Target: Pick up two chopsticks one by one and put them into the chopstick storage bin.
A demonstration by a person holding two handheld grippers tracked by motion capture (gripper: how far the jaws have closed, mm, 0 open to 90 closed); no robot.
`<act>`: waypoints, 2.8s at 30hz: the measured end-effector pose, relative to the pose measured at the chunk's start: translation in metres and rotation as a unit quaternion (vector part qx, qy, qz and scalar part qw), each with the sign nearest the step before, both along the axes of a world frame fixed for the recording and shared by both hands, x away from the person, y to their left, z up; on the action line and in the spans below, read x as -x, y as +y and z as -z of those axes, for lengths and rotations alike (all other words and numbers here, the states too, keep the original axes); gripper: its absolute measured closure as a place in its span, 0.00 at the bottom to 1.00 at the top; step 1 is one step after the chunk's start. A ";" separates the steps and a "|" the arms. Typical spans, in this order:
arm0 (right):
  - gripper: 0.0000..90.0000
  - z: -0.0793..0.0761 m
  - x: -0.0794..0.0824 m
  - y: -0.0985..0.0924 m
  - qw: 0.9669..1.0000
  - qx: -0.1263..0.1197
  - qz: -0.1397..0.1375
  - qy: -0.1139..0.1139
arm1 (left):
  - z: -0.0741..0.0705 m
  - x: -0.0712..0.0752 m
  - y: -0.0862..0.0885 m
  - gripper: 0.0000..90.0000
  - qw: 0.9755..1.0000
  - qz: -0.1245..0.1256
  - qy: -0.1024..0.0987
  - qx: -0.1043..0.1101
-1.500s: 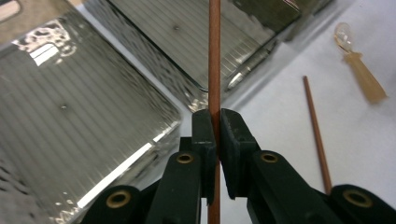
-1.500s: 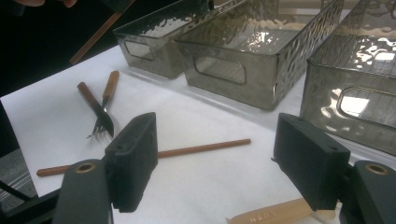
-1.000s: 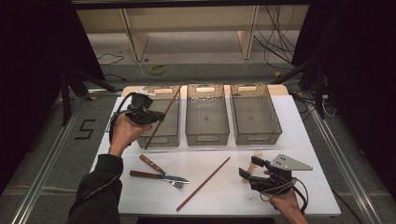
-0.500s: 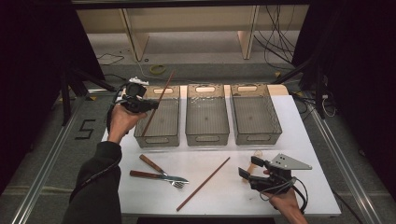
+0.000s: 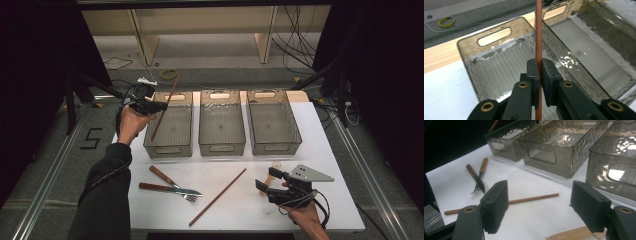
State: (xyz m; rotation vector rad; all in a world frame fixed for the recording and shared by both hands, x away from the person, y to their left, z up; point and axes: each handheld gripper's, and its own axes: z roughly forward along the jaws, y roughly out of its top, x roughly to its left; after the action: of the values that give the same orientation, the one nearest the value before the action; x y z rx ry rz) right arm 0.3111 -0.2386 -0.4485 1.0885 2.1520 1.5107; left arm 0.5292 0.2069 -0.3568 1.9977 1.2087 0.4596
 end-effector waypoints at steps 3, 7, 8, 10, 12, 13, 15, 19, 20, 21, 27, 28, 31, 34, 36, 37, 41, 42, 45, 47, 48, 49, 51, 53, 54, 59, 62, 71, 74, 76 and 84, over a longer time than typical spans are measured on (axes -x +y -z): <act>0.35 0.000 0.000 0.000 1.000 0.000 0.000 0.000 | 0.003 -0.003 0.001 0.94 1.000 -0.003 0.001 -0.001; 0.35 0.000 0.000 0.000 1.000 -0.001 -0.001 0.000 | 0.008 -0.003 0.002 0.94 1.000 -0.006 -0.002 -0.001; 0.35 0.000 0.000 0.001 1.000 -0.001 -0.001 0.001 | 0.010 -0.003 0.003 0.94 1.000 -0.009 0.000 0.000; 0.35 0.000 0.000 0.001 1.000 -0.001 -0.001 0.001 | 0.012 -0.004 0.003 0.94 1.000 -0.010 0.002 -0.001; 0.35 0.000 0.000 0.001 1.000 0.000 -0.001 0.001 | 0.016 -0.003 0.002 0.94 1.000 -0.009 0.005 -0.005; 0.35 0.000 0.000 0.001 1.000 0.000 -0.001 0.001 | 0.018 -0.003 0.002 0.94 1.000 -0.008 0.006 -0.006; 0.35 0.000 0.000 0.001 1.000 -0.001 -0.001 0.000 | 0.022 -0.004 0.003 0.94 1.000 -0.011 0.012 -0.008; 0.35 0.000 0.000 0.000 1.000 -0.001 0.000 -0.001 | 0.034 -0.003 0.007 0.93 1.000 -0.015 0.019 -0.008; 0.35 0.000 0.000 0.000 1.000 -0.001 -0.001 0.000 | 0.039 -0.003 0.009 0.93 0.999 -0.016 0.027 -0.008; 0.35 0.000 0.000 0.000 1.000 -0.001 -0.001 0.000 | 0.039 -0.003 0.009 0.93 0.999 -0.016 0.027 -0.008; 0.35 0.000 0.000 0.000 1.000 -0.002 -0.002 0.001 | 0.054 -0.003 0.012 0.93 0.999 -0.024 0.044 -0.002; 0.35 0.000 0.000 0.000 1.000 -0.002 -0.001 0.002 | 0.057 -0.004 0.013 0.92 0.998 -0.027 0.049 -0.001; 0.35 0.000 0.000 0.000 1.000 -0.003 -0.001 0.000 | 0.062 -0.003 0.013 0.86 0.998 -0.026 0.050 0.000; 0.35 0.000 0.000 0.000 1.000 -0.003 -0.001 0.000 | 0.060 -0.001 0.012 0.73 0.998 -0.026 0.062 0.012; 0.35 0.000 0.000 0.000 1.000 -0.003 0.000 0.000 | 0.052 0.005 0.012 0.69 0.998 -0.027 0.061 0.024; 0.35 0.000 0.000 0.000 1.000 -0.003 0.000 0.000 | 0.048 0.009 0.013 0.62 0.997 -0.027 0.058 0.032; 0.35 0.000 0.000 0.000 1.000 -0.003 0.000 0.000 | 0.033 0.029 0.007 0.48 0.997 -0.009 0.050 0.057; 0.35 0.000 0.000 0.000 1.000 -0.003 0.000 0.000 | 0.031 0.034 0.005 0.46 0.997 -0.005 0.047 0.056; 0.35 0.000 0.000 0.000 1.000 -0.004 0.000 0.001 | 0.029 0.054 -0.002 0.39 0.996 0.015 0.036 0.075; 0.35 0.000 0.000 0.000 1.000 -0.003 0.001 0.002 | 0.030 0.059 -0.005 0.34 0.996 0.021 0.037 0.076; 0.35 0.000 0.000 0.000 1.000 -0.003 0.001 0.002 | 0.031 0.062 -0.007 0.33 0.996 0.024 0.037 0.074; 0.35 0.000 0.000 0.000 1.000 -0.003 0.001 0.001 | 0.032 0.068 -0.010 0.32 0.996 0.028 0.037 0.074; 0.35 -0.001 0.000 0.000 1.000 -0.003 0.002 0.000 | 0.035 0.078 -0.015 0.31 0.996 0.034 0.029 0.081; 0.35 -0.001 0.000 -0.001 1.000 -0.003 0.003 0.000 | 0.037 0.087 -0.020 0.29 0.995 0.039 0.034 0.083; 0.35 -0.001 0.000 -0.001 1.000 -0.004 0.003 0.000 | 0.038 0.090 -0.024 0.28 0.995 0.042 0.040 0.079; 0.35 -0.001 0.001 0.000 1.000 -0.003 0.002 -0.002 | 0.037 0.111 -0.041 0.25 0.996 0.058 0.041 0.061; 0.35 -0.002 0.002 0.000 1.000 -0.004 0.003 -0.002 | 0.040 0.123 -0.054 0.24 0.994 0.079 0.053 0.052; 0.35 -0.003 0.003 0.000 1.000 -0.006 0.002 -0.003 | 0.051 0.148 -0.086 0.26 0.990 0.115 0.075 0.011; 0.34 -0.003 0.003 0.000 1.000 -0.005 0.001 -0.007 | 0.056 0.152 -0.094 0.26 0.989 0.118 0.087 -0.006; 0.34 -0.004 0.004 0.000 1.000 -0.005 0.002 -0.007 | 0.059 0.155 -0.097 0.26 0.989 0.119 0.092 -0.007; 0.34 -0.003 0.004 0.001 1.000 -0.002 -0.003 -0.006 | 0.073 0.162 -0.112 0.28 0.985 0.133 0.106 -0.020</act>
State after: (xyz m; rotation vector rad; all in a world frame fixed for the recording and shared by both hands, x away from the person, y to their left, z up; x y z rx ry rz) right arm 0.3073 -0.2375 -0.4455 1.0723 2.1458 1.5218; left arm 0.3675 0.0952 -0.4296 2.2466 1.0406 0.1409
